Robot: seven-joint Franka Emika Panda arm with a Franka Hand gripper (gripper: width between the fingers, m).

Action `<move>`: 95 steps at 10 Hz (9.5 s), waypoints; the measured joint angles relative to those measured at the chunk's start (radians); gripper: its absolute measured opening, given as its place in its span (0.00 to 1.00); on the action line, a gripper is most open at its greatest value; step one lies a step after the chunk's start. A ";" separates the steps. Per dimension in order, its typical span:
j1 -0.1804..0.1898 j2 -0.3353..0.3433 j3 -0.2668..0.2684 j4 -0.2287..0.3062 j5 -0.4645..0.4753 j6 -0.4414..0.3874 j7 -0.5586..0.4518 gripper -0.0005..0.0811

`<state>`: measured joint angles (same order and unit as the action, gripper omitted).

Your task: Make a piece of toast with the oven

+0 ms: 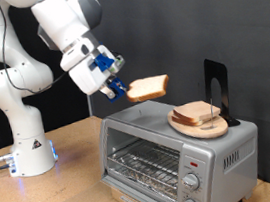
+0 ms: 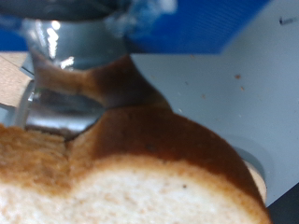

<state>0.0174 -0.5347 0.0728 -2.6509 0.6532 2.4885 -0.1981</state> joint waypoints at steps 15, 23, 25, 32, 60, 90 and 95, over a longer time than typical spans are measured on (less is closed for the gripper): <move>-0.017 0.039 -0.208 -0.125 0.071 0.081 -0.389 0.50; -0.009 0.323 -0.239 -0.057 0.195 0.163 -0.688 0.50; -0.008 0.374 -0.240 -0.038 0.270 0.181 -0.742 0.50; -0.007 0.401 -0.216 -0.022 0.127 0.207 -0.831 0.50; -0.022 0.337 -0.051 -0.147 -0.556 0.322 -0.327 0.50; -0.136 0.290 -0.104 0.008 -0.808 0.128 -0.391 0.50; -0.136 0.348 -0.085 0.037 -0.798 0.070 -0.221 0.50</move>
<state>-0.1183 -0.1868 -0.0120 -2.6135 -0.1446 2.5590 -0.4189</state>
